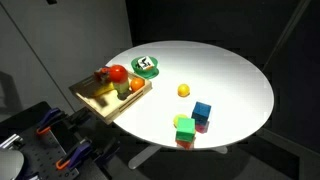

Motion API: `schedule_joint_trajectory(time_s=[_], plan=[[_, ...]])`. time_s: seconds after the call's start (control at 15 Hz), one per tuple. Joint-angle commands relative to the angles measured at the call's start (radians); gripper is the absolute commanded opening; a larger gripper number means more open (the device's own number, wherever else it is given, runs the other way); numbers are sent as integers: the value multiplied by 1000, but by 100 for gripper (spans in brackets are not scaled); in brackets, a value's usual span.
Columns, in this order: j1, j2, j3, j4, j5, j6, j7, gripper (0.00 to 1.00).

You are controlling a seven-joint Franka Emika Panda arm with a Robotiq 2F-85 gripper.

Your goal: Put the green block in the box

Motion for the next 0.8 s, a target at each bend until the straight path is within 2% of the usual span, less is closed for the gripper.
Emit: schedule_joint_trajectory(time_s=[0.0, 0.4, 0.73], plan=[[20, 4, -16, 3, -11, -4, 11, 100], [17, 14, -18, 11, -9, -5, 14, 100], [-2, 68, -67, 58, 11, 8, 12, 100]])
